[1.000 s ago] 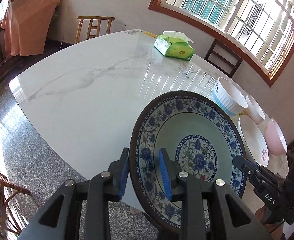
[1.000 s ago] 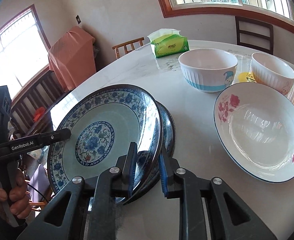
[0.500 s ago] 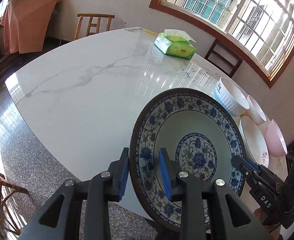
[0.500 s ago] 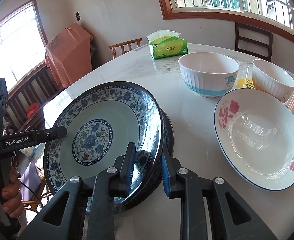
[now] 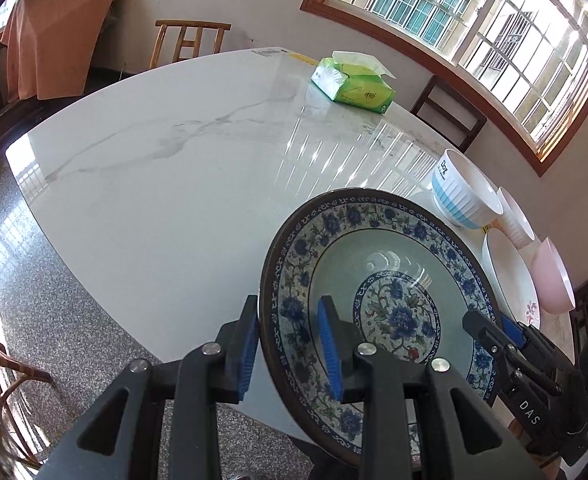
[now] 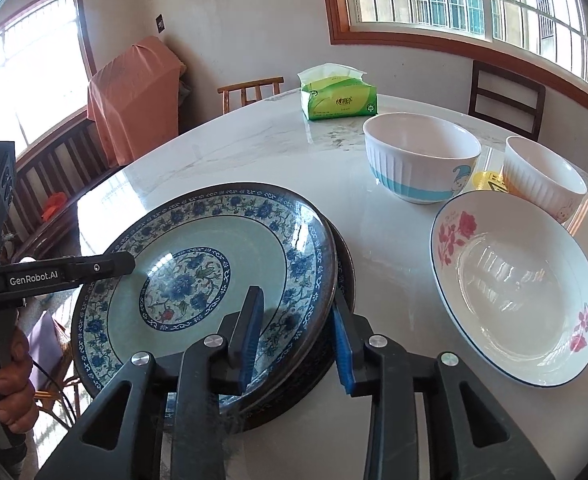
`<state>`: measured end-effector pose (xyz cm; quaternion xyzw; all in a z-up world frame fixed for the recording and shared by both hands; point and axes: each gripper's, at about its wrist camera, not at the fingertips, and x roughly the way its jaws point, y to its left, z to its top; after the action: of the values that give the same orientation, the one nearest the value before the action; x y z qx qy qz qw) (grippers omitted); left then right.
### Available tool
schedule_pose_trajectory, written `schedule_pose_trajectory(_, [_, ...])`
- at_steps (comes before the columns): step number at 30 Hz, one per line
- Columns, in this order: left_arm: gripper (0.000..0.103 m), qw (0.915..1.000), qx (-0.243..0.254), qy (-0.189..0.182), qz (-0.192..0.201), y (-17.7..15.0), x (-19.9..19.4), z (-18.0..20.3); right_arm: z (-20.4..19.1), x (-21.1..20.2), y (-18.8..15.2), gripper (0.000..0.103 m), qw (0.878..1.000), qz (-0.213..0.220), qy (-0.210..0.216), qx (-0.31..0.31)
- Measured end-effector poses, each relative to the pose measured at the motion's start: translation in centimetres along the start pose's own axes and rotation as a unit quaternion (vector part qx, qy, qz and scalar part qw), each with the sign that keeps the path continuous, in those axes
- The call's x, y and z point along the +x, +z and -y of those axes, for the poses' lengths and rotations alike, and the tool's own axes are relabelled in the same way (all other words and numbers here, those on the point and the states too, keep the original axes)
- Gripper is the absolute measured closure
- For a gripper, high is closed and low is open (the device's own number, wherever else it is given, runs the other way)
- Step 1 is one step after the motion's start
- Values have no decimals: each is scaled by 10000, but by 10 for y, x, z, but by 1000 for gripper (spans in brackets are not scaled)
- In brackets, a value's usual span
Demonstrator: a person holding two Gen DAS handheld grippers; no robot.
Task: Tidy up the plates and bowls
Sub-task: 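Lift the blue-and-white plate with both tools and lower it onto the other floral plate, then open the right tool, then the left tool, releasing the stacked plate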
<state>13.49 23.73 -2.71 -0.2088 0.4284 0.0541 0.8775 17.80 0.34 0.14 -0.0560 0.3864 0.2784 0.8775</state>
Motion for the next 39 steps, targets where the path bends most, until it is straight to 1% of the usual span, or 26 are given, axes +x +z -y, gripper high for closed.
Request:
schedule_pose_trajectory(2, [75,9999,35,39,86,0,-2,1,-4,1,0,68,9999,22,-116,-107])
schedule_pose_trajectory(4, [75,9994,143,148,279,0,-7,5,-11,0,-2,62,9994,38,-208,-257])
schedule_pose_trajectory(6, [73,9984,291,205,428,0,-12,10,-15,0,-2,53,9988,75,-309,-366])
schedule_pose_trajectory(7, [73,9981,359,203,464,0,-13,13,-15,0,-2,51,9986,91,-384,-363])
schedule_pose_trajectory(9, [73,9977,399,245,483,-1,-13,16,-12,-2,-2,41,9985,146,-461,-271])
schedule_pose_trajectory(10, [73,9978,403,241,468,-1,-11,16,-10,-2,-1,37,9986,173,-441,-247])
schedule_pose_trajectory(11, [73,9980,394,241,441,-1,-9,16,-10,-2,-1,30,9988,165,-374,-257])
schedule_pose_trajectory(12, [73,9982,369,243,413,-2,-8,15,-10,-1,-1,26,9989,134,-347,-277])
schedule_pose_trajectory(14, [73,9987,287,209,375,-4,-6,13,-13,0,-1,26,9986,133,-374,-345])
schedule_pose_trajectory(16, [73,9989,216,209,369,-6,-8,11,-12,-2,-2,26,9988,183,-298,-347])
schedule_pose_trajectory(19, [73,9986,194,257,417,-9,-12,12,-1,-8,-3,26,9991,381,-194,-49])
schedule_pose_trajectory(21, [73,9983,253,278,442,-12,-16,16,8,-16,-4,25,9979,618,-108,172])
schedule_pose_trajectory(24, [71,9969,443,419,503,-16,-21,28,15,-30,-10,25,9942,1029,-16,321])
schedule_pose_trajectory(27, [70,9960,665,349,488,-23,-26,44,20,-43,-15,25,9895,1374,-18,446])
schedule_pose_trajectory(28, [70,9948,765,411,527,-25,-29,50,24,-48,-17,25,9877,1481,5,509])
schedule_pose_trajectory(30, [70,9908,997,609,687,-30,-36,63,34,-56,-22,23,9844,1612,25,701])
schedule_pose_trajectory(32, [68,9868,1187,737,824,-34,-43,75,47,-63,-27,22,9824,1611,-3,946])
schedule_pose_trajectory(35, [62,9860,1364,521,799,-37,-47,93,74,-79,-38,22,9767,1672,-59,1344])
schedule_pose_trajectory(37, [62,9857,1513,328,674,-39,-44,109,95,-88,-46,22,9733,1655,-226,1574])
schedule_pose_trajectory(39, [62,9850,1654,77,479,-38,-38,128,120,-97,-53,25,9676,1660,-390,1864])
